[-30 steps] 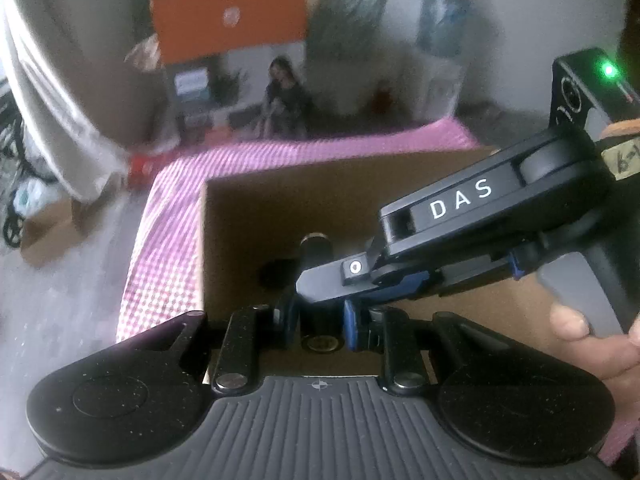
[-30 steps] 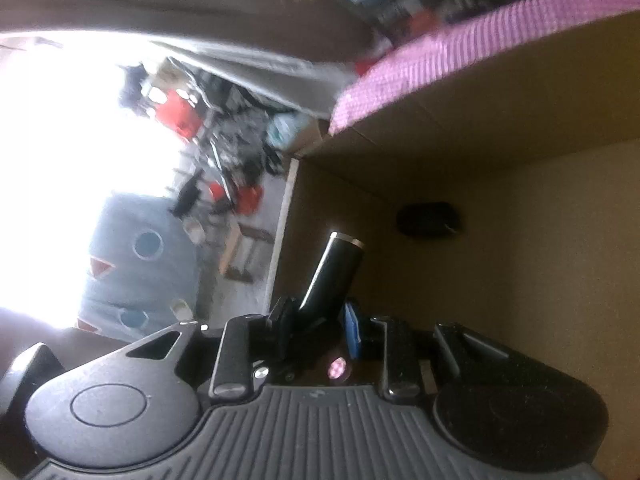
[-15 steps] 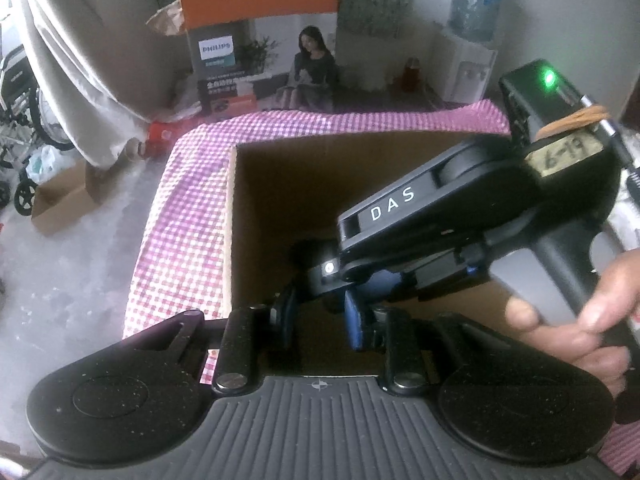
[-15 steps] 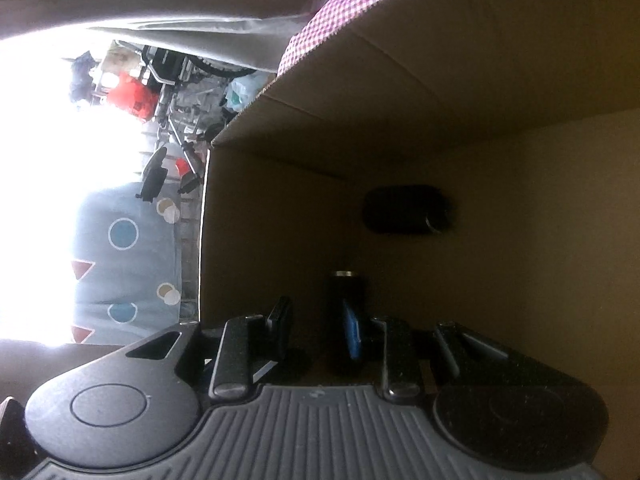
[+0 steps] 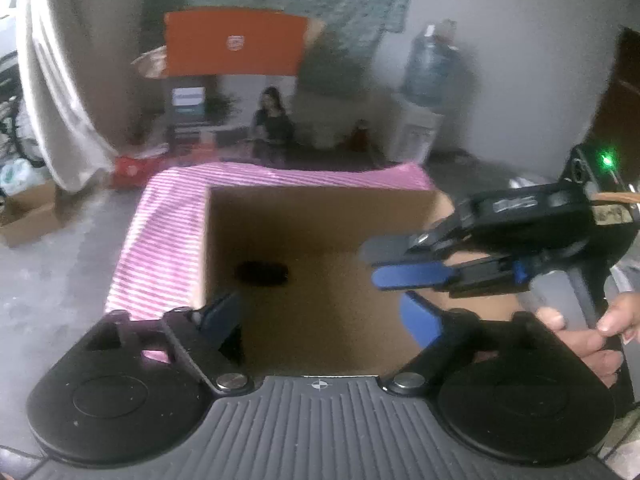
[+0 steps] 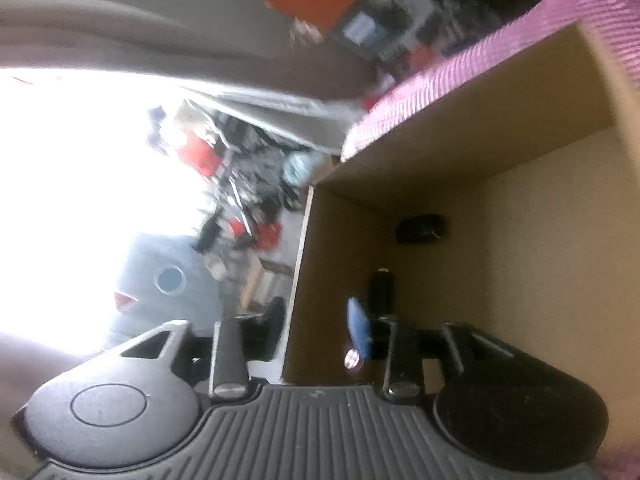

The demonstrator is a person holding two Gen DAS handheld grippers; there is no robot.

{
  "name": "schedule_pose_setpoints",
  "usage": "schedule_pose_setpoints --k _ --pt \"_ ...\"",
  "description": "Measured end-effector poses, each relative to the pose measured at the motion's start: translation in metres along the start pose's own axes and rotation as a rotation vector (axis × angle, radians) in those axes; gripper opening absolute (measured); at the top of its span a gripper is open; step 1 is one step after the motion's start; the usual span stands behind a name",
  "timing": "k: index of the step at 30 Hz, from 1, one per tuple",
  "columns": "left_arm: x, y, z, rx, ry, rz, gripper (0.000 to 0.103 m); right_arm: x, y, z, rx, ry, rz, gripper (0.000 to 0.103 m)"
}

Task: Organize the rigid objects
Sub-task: 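Move both tools back toward the green marker in the pink ring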

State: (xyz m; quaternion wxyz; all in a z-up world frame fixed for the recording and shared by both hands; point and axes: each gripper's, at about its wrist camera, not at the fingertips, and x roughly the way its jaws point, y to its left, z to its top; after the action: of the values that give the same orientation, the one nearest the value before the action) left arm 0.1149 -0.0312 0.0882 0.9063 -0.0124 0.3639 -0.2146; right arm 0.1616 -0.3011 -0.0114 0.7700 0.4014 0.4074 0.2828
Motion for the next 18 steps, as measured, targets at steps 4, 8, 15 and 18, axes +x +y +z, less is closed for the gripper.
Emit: schedule_pose_setpoints --k 4,8,15,18 --pt "-0.005 -0.022 -0.026 0.075 0.014 -0.043 0.097 -0.044 -0.008 -0.034 -0.006 -0.085 0.008 0.051" --pt "0.005 -0.045 -0.062 0.15 0.084 -0.103 0.097 -0.072 -0.027 -0.077 0.002 -0.127 -0.042 0.051" --pt "0.032 -0.073 -0.117 0.257 0.183 -0.175 0.083 -0.079 -0.052 -0.146 -0.015 -0.137 -0.169 0.051" --pt "0.045 -0.081 -0.128 0.285 0.234 -0.184 0.069 -0.072 -0.06 -0.16 -0.044 -0.163 -0.232 0.051"
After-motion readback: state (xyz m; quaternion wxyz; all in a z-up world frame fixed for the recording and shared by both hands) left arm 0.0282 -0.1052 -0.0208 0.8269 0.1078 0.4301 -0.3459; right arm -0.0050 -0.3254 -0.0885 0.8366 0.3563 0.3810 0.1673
